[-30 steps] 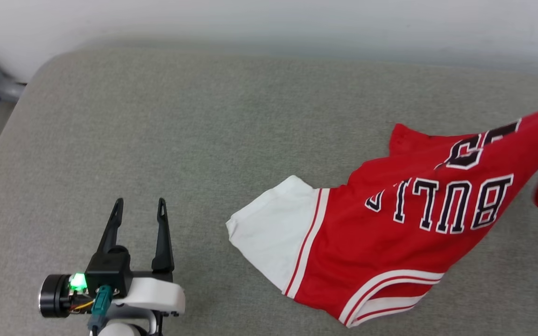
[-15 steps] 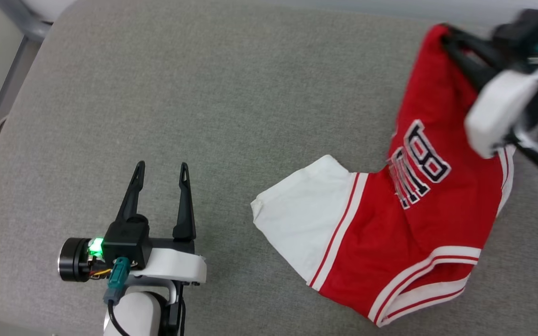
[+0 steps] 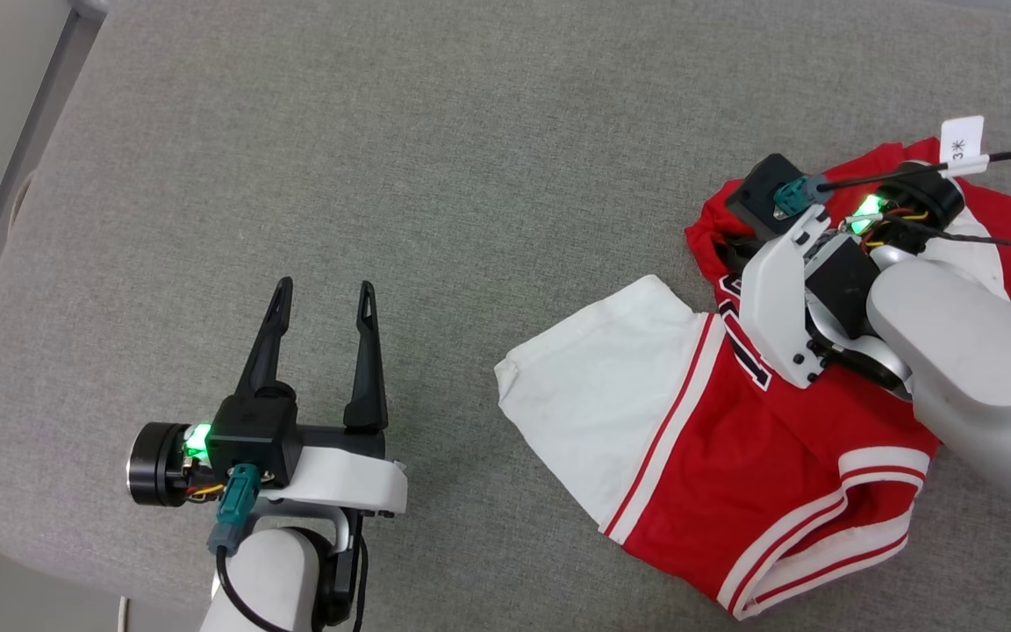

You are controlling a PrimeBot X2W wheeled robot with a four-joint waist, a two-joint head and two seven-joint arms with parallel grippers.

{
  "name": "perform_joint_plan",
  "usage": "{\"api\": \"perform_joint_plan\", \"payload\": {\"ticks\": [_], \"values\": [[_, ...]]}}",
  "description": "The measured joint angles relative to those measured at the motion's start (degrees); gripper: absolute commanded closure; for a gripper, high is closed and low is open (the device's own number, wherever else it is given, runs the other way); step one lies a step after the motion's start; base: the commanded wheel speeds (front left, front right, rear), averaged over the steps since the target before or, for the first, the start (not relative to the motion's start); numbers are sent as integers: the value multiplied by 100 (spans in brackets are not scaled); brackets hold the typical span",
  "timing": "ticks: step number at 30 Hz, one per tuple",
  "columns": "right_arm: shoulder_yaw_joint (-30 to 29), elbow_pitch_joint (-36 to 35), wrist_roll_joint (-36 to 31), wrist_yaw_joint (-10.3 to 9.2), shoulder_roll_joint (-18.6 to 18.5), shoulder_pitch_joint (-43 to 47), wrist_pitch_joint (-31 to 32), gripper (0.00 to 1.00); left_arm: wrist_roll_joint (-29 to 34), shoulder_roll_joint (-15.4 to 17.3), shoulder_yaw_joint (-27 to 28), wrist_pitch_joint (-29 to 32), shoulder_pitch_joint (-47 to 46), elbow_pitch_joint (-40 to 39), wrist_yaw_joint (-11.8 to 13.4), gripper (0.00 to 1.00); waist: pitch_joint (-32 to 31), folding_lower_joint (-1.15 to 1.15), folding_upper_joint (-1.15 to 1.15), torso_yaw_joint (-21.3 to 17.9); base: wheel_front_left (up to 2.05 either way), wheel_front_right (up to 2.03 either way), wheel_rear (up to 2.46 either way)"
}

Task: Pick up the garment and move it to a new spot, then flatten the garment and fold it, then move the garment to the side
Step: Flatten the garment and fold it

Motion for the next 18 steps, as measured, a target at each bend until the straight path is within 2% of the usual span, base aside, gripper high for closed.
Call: {"api": "perform_joint_plan", "payload": {"ticks": [5, 6, 7, 8, 13, 18], "values": [[222, 186, 267, 1, 14, -125, -235, 100, -10, -1, 14, 0, -8, 24, 26, 0, -15, 0, 0, -47, 0, 0, 0], [255, 207, 279, 2, 14, -140, -376, 83, -10, -1, 24, 0, -8, 33, 26, 0, -34, 0, 0, -67, 0, 0, 0], [275, 229, 288, 4, 12, -151, -560, 31, -8, -1, 33, 0, -7, 37, 26, 0, -58, 0, 0, -88, 0, 0, 0], [282, 246, 318, 4, 1, -166, -765, 0, -4, -3, 44, 0, -6, 42, 24, 0, -91, 0, 0, -108, 0, 0, 0], [179, 100, 481, 3, -220, -205, -1734, 0, 48, -5, 143, 0, 76, 37, -1, 0, -312, 0, 0, -230, 0, 0, 0], [-123, -209, 542, 3, -747, -96, -2354, 0, 103, 2, 247, -1, 275, 1, -22, 0, -552, 0, 0, -403, 0, 0, 0]]}}
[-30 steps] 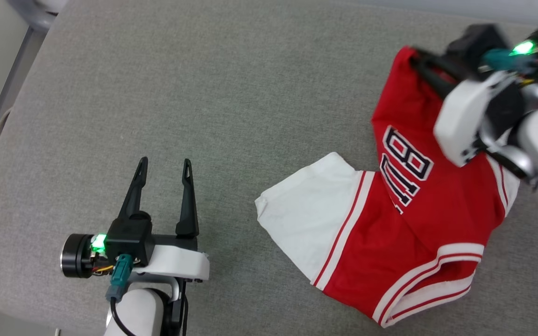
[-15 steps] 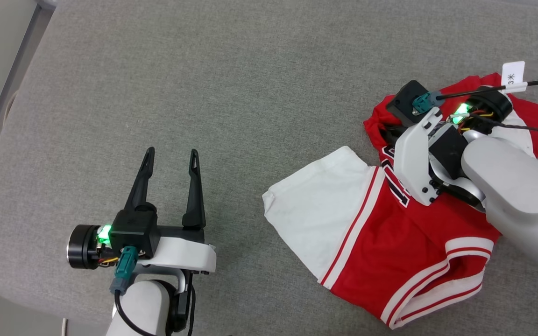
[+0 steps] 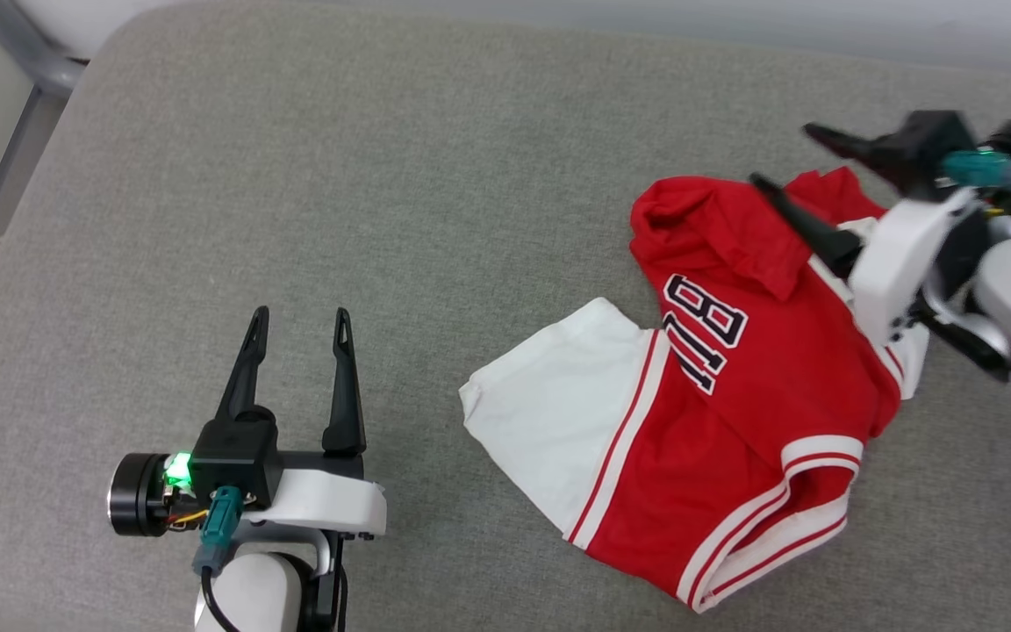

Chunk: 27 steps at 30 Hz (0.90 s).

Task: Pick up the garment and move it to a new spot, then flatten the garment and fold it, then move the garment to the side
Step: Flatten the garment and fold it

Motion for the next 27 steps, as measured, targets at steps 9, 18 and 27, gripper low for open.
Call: {"api": "perform_joint_plan", "payload": {"ticks": [9, 18, 27], "values": [[-1096, -968, 142, 0, -1202, 524, -218, 0, 64, 25, 88, 1, 246, -38, -5, 0, -332, 0, 0, -233, 0, 0, 0], [-1973, -2346, 408, -1, -2339, 1438, 1328, 0, 108, 46, 114, 1, 409, -100, -29, 0, -562, -1, 0, -372, 0, 0, 0], [-2259, -2950, 998, -1, -2443, 2205, 3630, 0, 107, 30, -19, 1, 388, -113, -52, 0, -421, 0, 0, -340, 0, 0, 0]]}}
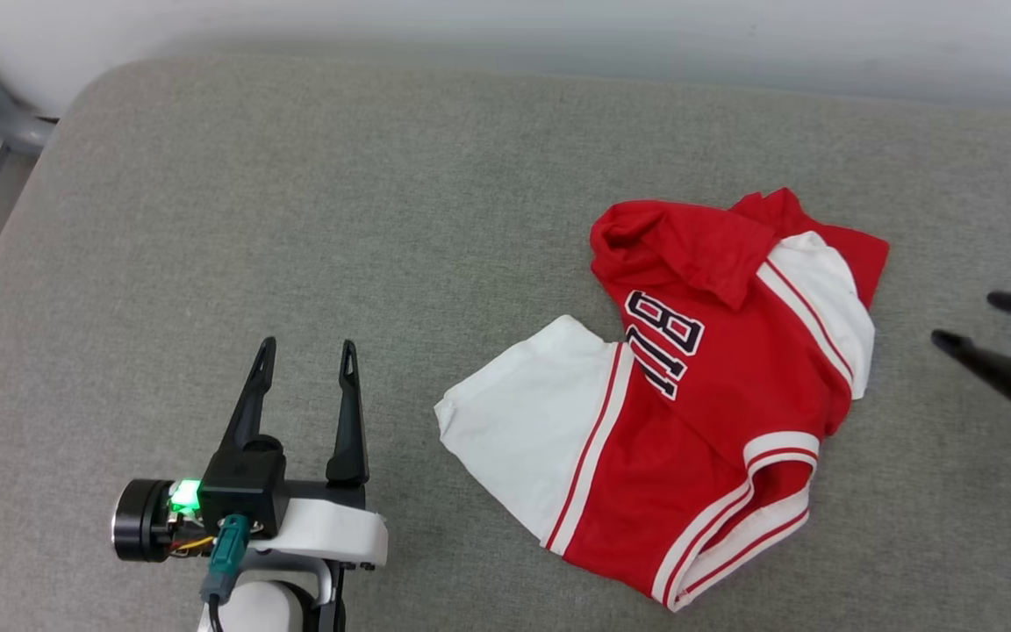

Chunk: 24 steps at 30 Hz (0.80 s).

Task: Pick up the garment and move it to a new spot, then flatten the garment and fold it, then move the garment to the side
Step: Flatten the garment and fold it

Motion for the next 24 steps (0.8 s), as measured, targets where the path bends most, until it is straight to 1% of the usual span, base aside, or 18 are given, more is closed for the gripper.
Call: {"api": "perform_joint_plan", "payload": {"ticks": [5, 8, 12, 16, 19, 21, 22, 23, 24], "values": [[-132, 92, -91, 0, 304, 143, 620, 0, -16, -11, -88, 0, -107, 5, 4, 0, 159, 0, 0, 127, 0, 0, 0], [-210, 215, -227, 0, 534, 151, 846, 0, -57, -15, -125, -1, -166, 8, 23, 0, 271, 0, 0, 216, 0, 0, 0], [-229, 549, -401, 0, 857, 133, 1093, 0, -76, -24, -180, 0, -244, 19, 32, 0, 437, 1, 0, 329, 0, 0, 0], [-160, 929, -525, 0, 1105, 141, 1192, 0, -111, -30, -248, 0, -375, 22, 51, 0, 596, 1, 0, 456, 0, 0, 0], [-159, 1207, -566, 0, 1188, 176, 1141, 0, -120, -32, -277, 0, -417, 33, 69, 0, 679, 0, 0, 531, 0, 0, 0], [-121, 1270, -610, 0, 1194, 192, 1057, 0, -146, -32, -276, 0, -417, 45, 76, 0, 703, 0, 0, 552, 0, 0, 0], [-87, 1270, -625, 0, 1196, 192, 1018, 62, -152, -33, -268, 0, -417, 48, 92, 0, 702, 0, 0, 545, 0, 0, 0], [-70, 1266, -621, 0, 1207, 193, 977, 100, -152, -32, -253, 0, -415, 52, 103, 0, 695, 0, 0, 527, 0, 0, 0], [-56, 1250, -606, -1, 1212, 203, 905, 100, -152, -32, -226, 0, -414, 58, 107, 0, 684, 0, 0, 504, 0, 0, 0]]}}
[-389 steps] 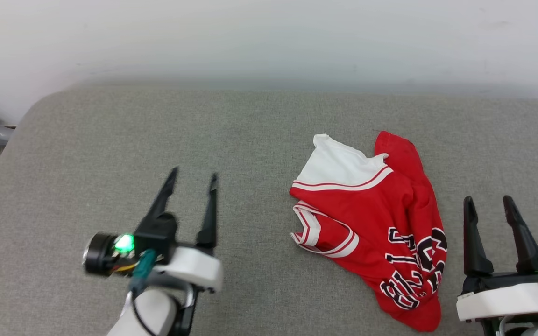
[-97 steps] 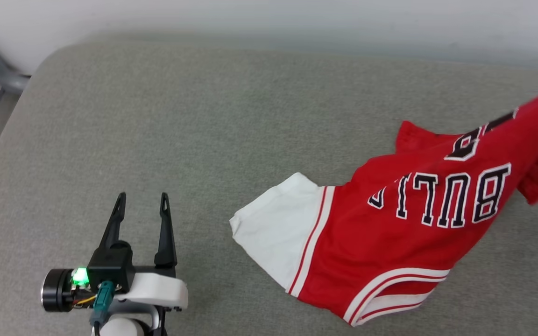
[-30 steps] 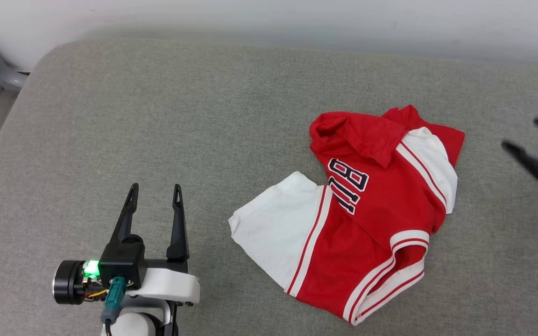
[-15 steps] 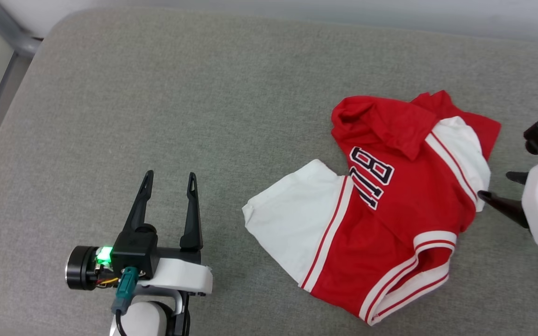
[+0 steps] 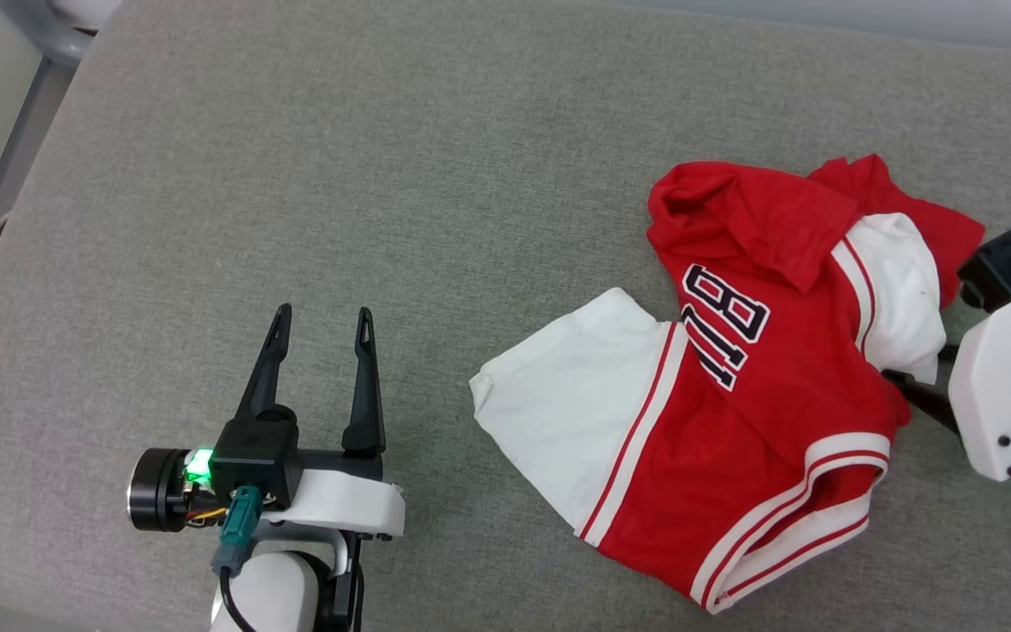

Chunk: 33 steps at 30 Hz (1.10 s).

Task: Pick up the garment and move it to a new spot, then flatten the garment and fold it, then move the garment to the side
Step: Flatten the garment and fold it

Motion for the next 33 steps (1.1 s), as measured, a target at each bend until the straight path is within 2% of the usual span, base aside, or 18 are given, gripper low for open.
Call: {"api": "perform_joint_plan", "payload": {"ticks": [8, 12, 18, 23, 26, 33], "values": [[85, -483, 9, 0, -118, 327, -513, 100, 26, -4, 78, 0, 77, 78, -41, 0, -271, 0, 0, -261, 0, 0, 0], [-154, -924, 1, 0, -324, 545, -866, 100, 59, 4, 143, 0, 182, 89, -58, 0, -473, 1, 0, -449, 0, 0, 0], [-938, -1577, 38, 1, -609, 1251, -1177, 100, 89, 66, 274, 0, 398, 71, -69, 0, -751, 1, 0, -752, 0, 0, 0], [-1897, -1715, -1, 1, -676, 2298, -1200, 100, 97, 90, 350, 0, 565, 52, -81, 0, -937, 0, 0, -987, 0, 0, 0], [-2446, -1669, -147, 1, -573, 2999, -1125, 100, 100, 90, 376, 0, 617, 47, -81, 0, -1018, 0, 0, -1098, 0, 0, 0], [-3707, -1266, -229, 2, 83, 4284, -861, 100, 113, 91, 385, 0, 656, 65, -131, 0, -1087, 0, 0, -1190, 0, 0, 0]]}}
